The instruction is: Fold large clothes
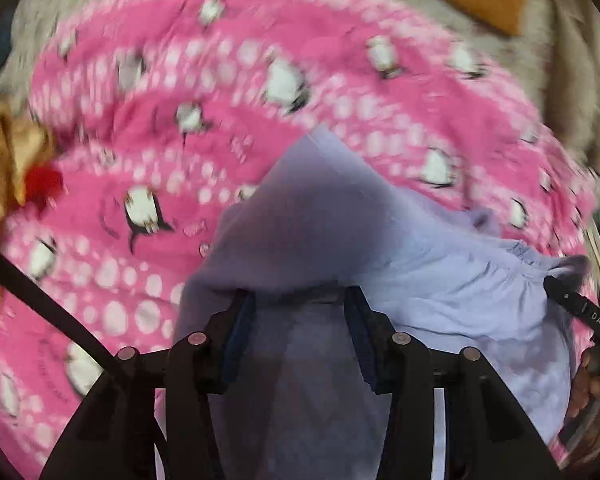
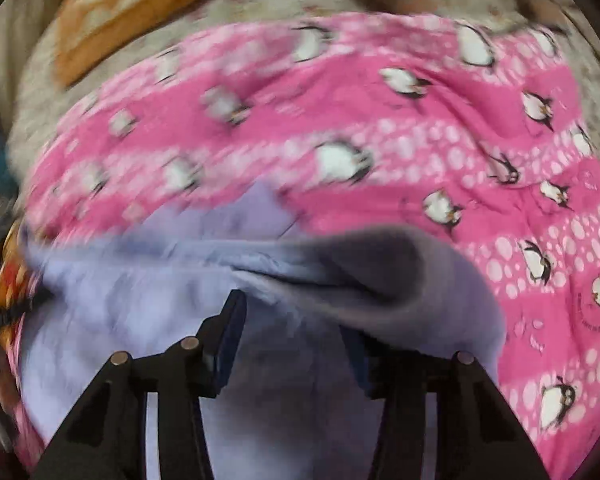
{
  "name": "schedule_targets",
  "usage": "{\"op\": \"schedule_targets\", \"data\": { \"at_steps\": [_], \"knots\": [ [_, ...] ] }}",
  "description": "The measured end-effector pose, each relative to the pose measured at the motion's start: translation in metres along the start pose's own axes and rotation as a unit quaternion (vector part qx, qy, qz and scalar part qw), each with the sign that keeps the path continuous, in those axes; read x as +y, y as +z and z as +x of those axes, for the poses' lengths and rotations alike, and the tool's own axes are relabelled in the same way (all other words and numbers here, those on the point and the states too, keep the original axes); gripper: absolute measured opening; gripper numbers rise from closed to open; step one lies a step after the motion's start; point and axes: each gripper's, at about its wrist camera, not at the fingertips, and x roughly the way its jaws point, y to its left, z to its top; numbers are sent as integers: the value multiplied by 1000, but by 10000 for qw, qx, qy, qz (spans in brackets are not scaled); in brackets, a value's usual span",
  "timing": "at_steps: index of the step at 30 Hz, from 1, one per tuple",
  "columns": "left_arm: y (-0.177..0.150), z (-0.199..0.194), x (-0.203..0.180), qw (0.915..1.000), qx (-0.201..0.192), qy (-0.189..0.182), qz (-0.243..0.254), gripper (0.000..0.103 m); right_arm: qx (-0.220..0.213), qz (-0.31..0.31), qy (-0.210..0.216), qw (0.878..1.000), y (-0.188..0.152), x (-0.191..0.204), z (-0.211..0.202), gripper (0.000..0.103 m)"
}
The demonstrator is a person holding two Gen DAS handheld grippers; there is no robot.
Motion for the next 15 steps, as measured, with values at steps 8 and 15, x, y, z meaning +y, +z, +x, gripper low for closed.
{"op": "schedule_targets", "data": {
  "at_steps": [8,15],
  "knots": [
    [-13,-11,7,9995,-188,66,257,17,256,607,-3,9978,4,-21,38,51],
    [-54,-72,22,9973,-481,-199,519,17,-409,794,-61,9960,-54,-57,-74,79]
  ]
}}
